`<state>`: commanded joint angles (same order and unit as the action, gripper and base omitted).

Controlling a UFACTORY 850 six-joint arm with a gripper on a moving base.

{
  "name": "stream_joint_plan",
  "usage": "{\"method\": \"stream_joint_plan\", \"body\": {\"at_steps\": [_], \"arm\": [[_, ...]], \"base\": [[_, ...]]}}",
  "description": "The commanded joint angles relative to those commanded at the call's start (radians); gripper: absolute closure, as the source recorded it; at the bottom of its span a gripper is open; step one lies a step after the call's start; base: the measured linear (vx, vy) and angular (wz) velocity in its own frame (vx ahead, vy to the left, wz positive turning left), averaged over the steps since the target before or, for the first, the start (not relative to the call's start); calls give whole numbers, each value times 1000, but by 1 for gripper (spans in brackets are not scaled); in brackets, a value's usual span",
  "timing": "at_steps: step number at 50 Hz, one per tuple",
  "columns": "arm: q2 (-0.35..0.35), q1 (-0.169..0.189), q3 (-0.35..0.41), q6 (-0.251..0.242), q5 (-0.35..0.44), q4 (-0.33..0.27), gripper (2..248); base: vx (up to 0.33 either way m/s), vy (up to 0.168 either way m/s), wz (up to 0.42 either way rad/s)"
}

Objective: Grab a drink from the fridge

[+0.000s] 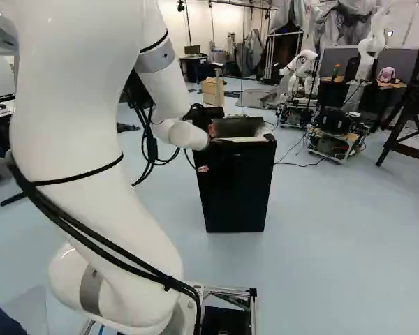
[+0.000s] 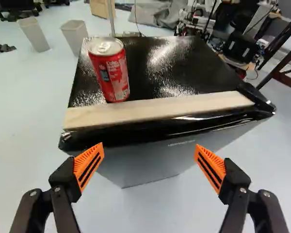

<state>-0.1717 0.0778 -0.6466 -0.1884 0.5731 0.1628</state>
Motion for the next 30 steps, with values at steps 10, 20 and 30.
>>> {"method": "stream_joint_plan", "body": {"at_steps": [10,20,30], "arm": [[5,-32,6,0,105,0,3],[9,-63,10,0,210,3,3],[1,-94,13,0,316,35,3]], "base": [[0,0,0],[0,0,0],[0,0,0]]}}
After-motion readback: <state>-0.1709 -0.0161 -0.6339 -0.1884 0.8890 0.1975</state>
